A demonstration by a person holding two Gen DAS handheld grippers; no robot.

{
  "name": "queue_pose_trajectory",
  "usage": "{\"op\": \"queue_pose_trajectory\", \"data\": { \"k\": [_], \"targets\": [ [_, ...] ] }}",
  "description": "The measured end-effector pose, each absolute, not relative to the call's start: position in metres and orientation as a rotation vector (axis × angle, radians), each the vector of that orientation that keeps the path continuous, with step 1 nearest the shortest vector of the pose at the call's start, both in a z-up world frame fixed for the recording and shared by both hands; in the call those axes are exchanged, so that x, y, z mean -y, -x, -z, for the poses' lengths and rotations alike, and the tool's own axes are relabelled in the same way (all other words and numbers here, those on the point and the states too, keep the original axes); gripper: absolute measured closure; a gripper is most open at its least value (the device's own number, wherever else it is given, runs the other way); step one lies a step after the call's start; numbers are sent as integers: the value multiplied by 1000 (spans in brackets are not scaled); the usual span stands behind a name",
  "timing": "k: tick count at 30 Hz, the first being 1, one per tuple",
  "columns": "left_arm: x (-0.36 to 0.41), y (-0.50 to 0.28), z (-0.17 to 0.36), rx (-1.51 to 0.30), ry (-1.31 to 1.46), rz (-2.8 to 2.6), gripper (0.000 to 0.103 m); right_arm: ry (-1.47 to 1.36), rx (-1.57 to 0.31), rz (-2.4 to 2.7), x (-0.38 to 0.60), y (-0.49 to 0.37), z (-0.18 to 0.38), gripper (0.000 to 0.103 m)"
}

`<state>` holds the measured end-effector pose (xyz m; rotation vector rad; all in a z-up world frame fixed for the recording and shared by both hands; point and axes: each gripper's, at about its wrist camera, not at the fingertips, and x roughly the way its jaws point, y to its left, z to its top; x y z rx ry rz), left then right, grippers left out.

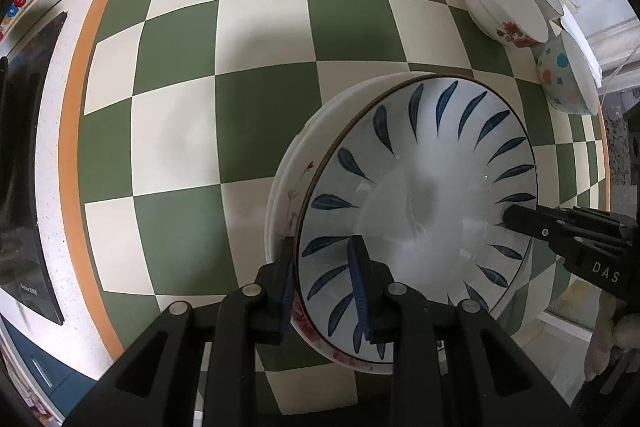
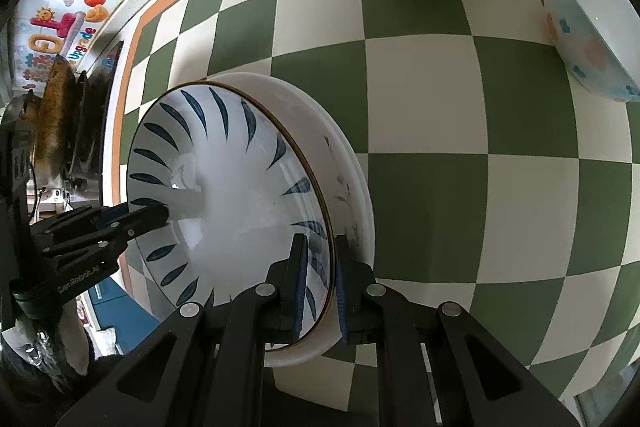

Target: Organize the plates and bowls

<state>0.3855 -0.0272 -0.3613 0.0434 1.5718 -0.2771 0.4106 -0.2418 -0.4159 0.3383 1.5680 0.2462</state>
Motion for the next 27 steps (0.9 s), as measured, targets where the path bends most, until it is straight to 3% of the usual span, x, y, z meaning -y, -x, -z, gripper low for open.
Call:
{"op": "queue_pose_trajectory", "data": {
  "k": [27],
  "targets": [
    [20, -383, 363, -1588, 9, 160, 78, -289, -1589, -256, 239, -413, 410, 82]
  ]
}}
